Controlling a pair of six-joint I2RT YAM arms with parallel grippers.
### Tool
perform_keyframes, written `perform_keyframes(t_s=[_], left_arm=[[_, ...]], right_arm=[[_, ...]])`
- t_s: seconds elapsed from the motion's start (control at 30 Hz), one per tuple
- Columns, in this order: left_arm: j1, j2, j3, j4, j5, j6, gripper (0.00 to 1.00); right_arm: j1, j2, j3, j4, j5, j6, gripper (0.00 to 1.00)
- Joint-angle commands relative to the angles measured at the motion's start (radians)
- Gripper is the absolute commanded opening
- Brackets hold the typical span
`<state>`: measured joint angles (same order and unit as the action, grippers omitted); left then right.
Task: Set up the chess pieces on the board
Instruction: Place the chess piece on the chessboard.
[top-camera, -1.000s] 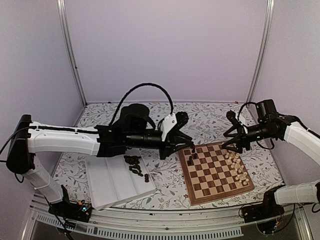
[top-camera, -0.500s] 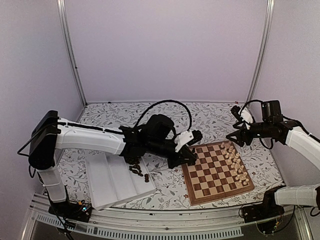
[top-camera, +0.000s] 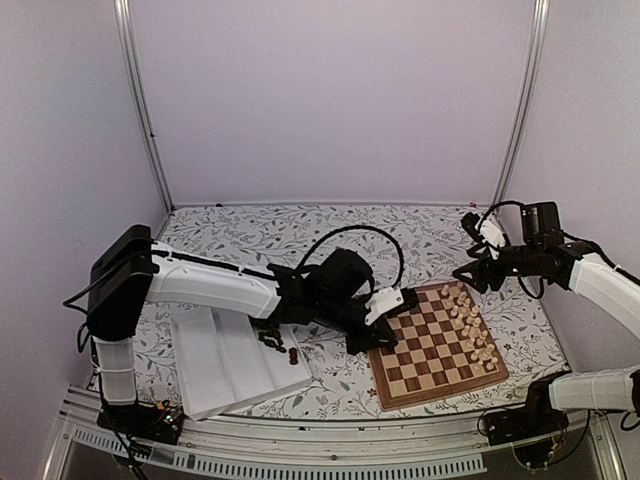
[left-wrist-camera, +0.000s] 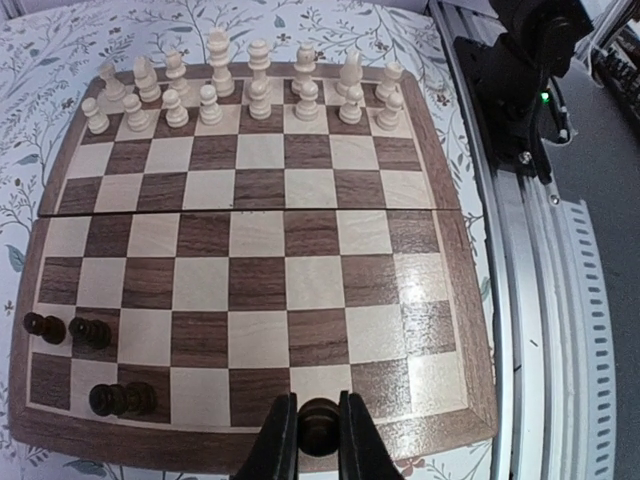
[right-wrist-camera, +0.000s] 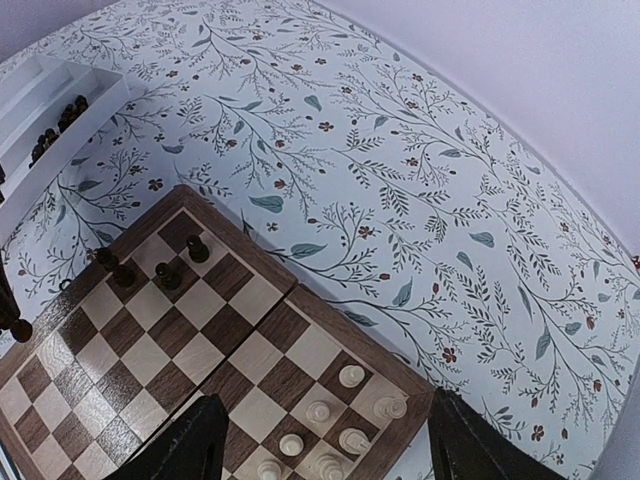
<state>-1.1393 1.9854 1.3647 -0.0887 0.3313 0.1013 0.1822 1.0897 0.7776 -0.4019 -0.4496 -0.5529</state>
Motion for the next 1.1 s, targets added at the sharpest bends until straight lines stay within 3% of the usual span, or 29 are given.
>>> perform_keyframes(t_s=[0.0, 0.73, 1.07], left_arm=[[-0.027, 0.041, 0.042, -0.030, -0.001, 0.018, 0.09], [-0.065, 0.139, 0.109, -0.092, -0.066, 0.032, 0.15], [-0.069, 0.106, 0.105, -0.101, -0.082, 0.024, 0.37]], right_arm=[[-0.003, 0.009, -0.011, 0.020, 0.006, 0.002, 0.72], [-0.003, 0.007, -0.014, 0.017, -0.003, -0.004, 0.72], [-0.005, 0.009, -0.014, 0.012, -0.011, -0.004, 0.72]])
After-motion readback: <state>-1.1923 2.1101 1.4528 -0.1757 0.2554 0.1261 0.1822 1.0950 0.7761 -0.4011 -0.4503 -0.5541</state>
